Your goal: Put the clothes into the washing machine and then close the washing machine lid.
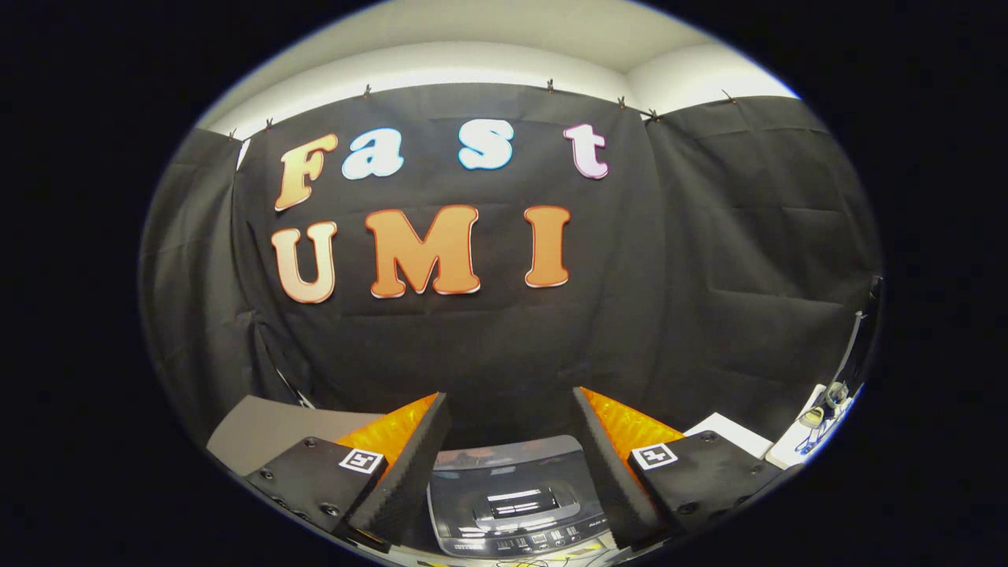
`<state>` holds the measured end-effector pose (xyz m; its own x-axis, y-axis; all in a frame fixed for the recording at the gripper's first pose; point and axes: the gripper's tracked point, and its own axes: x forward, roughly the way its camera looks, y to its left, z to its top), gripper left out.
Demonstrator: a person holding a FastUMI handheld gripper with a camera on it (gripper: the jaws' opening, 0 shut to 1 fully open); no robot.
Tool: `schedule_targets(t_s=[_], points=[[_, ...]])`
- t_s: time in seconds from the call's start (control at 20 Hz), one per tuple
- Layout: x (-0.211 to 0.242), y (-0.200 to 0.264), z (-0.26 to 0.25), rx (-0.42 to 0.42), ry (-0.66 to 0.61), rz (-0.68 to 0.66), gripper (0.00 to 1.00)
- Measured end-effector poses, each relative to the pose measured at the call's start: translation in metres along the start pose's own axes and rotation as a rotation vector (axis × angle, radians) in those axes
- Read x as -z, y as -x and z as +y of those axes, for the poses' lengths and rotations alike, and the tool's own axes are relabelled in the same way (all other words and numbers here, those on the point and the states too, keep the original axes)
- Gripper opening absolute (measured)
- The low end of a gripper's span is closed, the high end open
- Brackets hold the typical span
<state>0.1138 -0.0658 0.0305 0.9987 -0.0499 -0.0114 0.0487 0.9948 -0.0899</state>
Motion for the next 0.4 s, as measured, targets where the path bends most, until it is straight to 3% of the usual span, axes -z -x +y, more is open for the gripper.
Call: schedule_targets(t_s=[0.4], points=[[-0.071, 0.045, -0.002, 0.023, -0.039, -0.124, 0.99]])
